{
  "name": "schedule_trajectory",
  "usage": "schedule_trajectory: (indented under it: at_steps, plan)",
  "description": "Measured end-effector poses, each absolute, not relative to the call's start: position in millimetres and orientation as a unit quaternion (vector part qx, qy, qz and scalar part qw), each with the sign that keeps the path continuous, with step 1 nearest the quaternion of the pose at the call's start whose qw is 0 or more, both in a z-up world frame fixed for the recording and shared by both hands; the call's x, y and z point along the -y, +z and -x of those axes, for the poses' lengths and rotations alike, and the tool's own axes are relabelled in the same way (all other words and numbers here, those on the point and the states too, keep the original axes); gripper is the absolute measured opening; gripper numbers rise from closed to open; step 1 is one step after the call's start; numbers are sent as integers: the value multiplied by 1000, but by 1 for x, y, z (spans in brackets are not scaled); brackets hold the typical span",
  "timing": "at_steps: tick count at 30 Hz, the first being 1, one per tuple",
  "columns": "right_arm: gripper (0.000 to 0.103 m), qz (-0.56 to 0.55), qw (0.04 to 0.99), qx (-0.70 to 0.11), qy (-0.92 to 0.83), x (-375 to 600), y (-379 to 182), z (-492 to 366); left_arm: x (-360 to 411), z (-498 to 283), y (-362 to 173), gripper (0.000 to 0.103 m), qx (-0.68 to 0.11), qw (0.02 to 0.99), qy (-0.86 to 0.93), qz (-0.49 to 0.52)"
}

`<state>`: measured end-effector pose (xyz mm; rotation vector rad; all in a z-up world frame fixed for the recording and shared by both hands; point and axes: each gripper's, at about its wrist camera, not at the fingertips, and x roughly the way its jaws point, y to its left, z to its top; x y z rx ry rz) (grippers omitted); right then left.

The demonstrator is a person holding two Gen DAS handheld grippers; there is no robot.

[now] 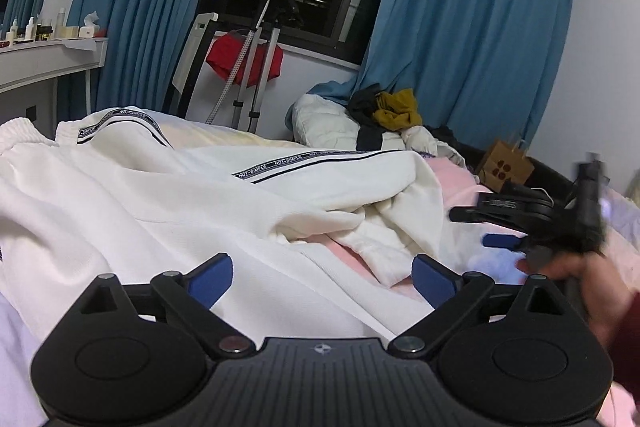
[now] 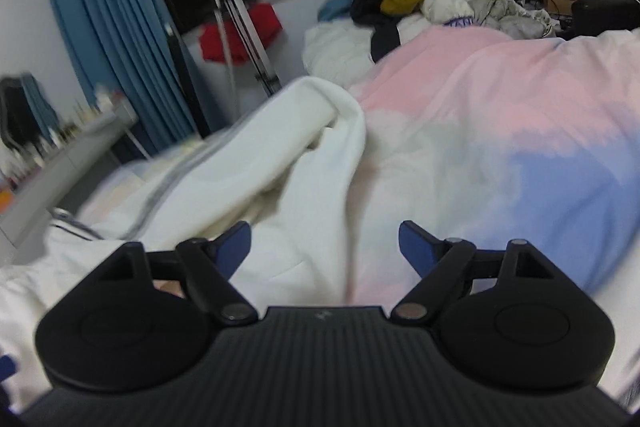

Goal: Fold clothes

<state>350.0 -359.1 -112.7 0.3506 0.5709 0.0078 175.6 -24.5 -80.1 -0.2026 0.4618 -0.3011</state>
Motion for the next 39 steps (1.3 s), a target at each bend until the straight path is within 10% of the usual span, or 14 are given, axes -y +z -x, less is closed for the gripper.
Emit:
schedule_trajectory:
  at_steps: [7, 9, 12, 25, 39]
  plan:
    - [64, -125, 932, -342, -1, 345, -130, -423, 19, -187, -89, 99, -232, 954, -152, 115]
    - [22, -92, 923, -373, -12, 336, -140, -439, 18, -191, -93, 99, -235, 953, -152, 119]
    - [10, -46, 919, -391, -28, 326, -132, -453, 13, -196, -98, 99, -241, 952, -143, 124]
    - [7, 377, 899, -119, -188, 338, 33, -420, 6, -199, -97, 99, -239, 949, -148, 141]
    - [8, 150, 950, -246, -121, 430, -22, -379, 10, -211, -111, 99, -260, 946, -143, 131]
